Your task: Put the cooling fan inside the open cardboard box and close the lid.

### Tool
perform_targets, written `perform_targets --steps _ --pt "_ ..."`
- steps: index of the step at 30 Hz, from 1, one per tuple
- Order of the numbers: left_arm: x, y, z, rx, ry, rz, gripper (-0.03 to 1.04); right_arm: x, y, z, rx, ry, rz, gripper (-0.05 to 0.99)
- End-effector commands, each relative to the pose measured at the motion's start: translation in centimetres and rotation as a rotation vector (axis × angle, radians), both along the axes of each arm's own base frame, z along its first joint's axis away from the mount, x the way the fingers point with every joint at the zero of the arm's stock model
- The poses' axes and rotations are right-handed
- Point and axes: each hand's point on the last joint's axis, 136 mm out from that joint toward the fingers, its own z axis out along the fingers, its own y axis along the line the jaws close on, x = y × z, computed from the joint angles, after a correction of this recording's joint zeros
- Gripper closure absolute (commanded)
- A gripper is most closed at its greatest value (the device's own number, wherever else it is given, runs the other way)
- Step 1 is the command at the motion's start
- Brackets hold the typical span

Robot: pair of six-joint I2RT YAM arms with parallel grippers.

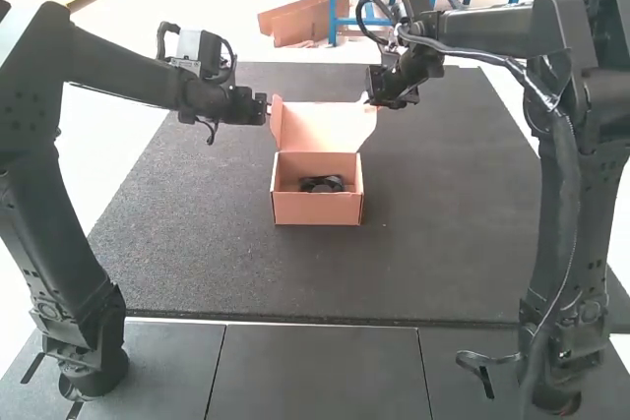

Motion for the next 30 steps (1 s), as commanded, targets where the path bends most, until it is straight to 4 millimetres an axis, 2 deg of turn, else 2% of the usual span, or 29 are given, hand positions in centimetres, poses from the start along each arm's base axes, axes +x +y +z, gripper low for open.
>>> perform_targets --steps 1,15,21,24,30 --pt "0.2 -0.4 1.3 0.001 -0.023 -0.013 0.04 0.9 0.2 2.0 0.036 -0.039 -0.017 0.69" --pt "0.1 -0.3 1.0 0.006 -0.013 -0.014 0.04 1.2 0.3 2.5 0.035 -0.055 -0.019 0.75" --pt "0.0 -0.3 1.0 0.008 -0.012 -0.015 0.04 1.2 0.4 3.0 0.036 -0.067 -0.019 0.8" --pt "0.1 -0.3 1.0 0.008 -0.014 -0.015 0.04 1.2 0.6 3.3 0.037 -0.074 -0.014 0.9" --pt "0.1 -0.3 1.7 0.006 -0.029 -0.015 0.04 0.4 2.1 4.0 0.037 -0.078 0.02 0.95"
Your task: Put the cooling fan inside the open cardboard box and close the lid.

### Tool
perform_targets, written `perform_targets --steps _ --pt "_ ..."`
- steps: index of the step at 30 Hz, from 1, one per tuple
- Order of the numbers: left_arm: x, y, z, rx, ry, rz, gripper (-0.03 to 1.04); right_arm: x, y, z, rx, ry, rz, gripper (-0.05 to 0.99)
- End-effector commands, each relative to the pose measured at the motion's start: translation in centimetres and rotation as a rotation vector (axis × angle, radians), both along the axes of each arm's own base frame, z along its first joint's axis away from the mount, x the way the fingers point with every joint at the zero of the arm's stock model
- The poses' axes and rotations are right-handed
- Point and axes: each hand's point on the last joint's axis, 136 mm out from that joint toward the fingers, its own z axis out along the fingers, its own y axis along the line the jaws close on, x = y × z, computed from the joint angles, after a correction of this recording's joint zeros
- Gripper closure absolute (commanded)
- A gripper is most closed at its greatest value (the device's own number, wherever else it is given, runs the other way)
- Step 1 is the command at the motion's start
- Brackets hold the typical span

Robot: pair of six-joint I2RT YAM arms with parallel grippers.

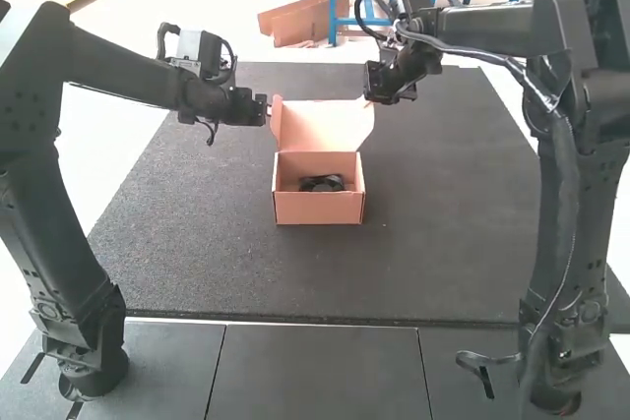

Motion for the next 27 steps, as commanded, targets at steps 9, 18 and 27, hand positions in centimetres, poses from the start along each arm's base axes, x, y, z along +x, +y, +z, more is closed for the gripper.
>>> perform_targets --steps 9,18,27 --pt "0.0 -0.2 3.3 0.0 -0.065 -0.011 0.04 -1.0 2.0 2.4 0.005 -0.032 0.038 0.95" --pt "-1.0 -1.6 4.1 -0.002 -0.066 -0.043 0.04 -2.6 1.4 1.0 -0.037 0.021 0.037 0.94" --pt "-2.3 -3.7 4.0 -0.004 -0.05 -0.087 0.04 -4.5 0.9 0.3 -0.047 0.051 0.046 0.94"
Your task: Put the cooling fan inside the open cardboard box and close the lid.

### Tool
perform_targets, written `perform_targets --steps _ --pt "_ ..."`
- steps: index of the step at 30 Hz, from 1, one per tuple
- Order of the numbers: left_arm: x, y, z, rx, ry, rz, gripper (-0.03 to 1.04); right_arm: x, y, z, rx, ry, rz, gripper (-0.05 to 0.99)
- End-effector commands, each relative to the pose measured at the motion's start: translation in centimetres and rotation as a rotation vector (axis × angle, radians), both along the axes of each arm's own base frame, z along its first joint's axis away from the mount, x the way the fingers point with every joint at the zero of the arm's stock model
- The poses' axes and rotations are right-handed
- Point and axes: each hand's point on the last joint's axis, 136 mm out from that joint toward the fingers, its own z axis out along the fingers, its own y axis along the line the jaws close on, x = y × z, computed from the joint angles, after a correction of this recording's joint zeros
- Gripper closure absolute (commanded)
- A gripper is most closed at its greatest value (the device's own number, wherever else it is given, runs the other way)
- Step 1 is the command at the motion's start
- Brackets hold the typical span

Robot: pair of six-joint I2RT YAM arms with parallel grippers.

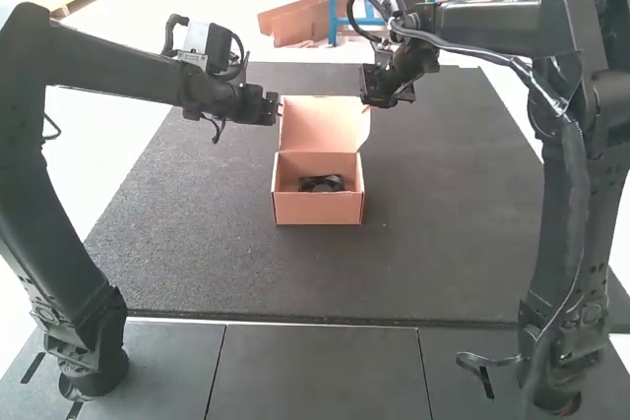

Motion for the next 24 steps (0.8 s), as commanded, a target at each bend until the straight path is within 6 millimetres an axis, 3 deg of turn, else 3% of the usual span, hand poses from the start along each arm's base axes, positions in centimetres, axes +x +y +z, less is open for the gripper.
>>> perform_targets --steps 1,13,24 --pt "-0.3 -0.8 2.2 -0.01 -0.049 -0.017 0.04 -2.0 1.0 0.7 0.006 -0.004 0.035 0.94" --pt "-1.5 -1.3 1.9 -0.011 -0.041 -0.032 0.04 -6.4 2.9 -0.7 0.026 -0.001 0.114 0.95" --pt "-2.7 -0.9 1.2 -0.004 -0.024 -0.03 0.04 -7.5 2.4 -1.5 0.036 0.002 0.103 0.95"
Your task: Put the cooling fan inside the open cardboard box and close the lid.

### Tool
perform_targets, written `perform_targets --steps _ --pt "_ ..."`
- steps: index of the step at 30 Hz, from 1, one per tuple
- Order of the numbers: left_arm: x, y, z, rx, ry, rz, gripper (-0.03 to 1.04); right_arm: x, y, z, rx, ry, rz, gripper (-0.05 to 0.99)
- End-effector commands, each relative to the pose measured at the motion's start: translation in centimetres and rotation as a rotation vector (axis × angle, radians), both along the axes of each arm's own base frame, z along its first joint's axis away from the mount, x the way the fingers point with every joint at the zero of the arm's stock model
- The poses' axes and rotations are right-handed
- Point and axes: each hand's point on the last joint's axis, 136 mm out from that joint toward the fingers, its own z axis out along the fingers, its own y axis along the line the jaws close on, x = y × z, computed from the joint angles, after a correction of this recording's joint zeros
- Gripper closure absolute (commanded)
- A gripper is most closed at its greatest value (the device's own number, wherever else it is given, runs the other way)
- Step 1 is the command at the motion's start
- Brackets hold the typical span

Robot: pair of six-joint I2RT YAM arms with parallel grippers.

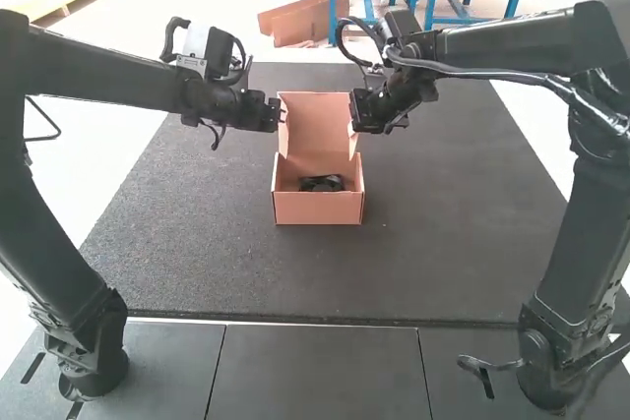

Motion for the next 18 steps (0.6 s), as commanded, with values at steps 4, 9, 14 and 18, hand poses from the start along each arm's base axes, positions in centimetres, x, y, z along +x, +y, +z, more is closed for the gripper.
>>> perform_targets --steps 4,9,14,18 --pt "-0.9 -0.2 1.1 -0.004 -0.028 -0.003 0.04 -1.8 0.4 -0.3 0.02 0.021 0.017 0.95" --pt "-2.0 -0.6 0.7 0.001 -0.019 -0.017 0.04 -2.4 0.1 -0.6 0.029 0.016 0.015 0.95" --pt "-3.1 -0.2 0.0 0.007 -0.01 -0.015 0.04 -3.0 -0.1 -0.8 0.044 0.018 0.018 0.95" --pt "-3.7 0.2 -0.6 0.016 -0.006 -0.004 0.04 -3.7 -0.1 -0.7 0.061 0.016 0.029 0.95"
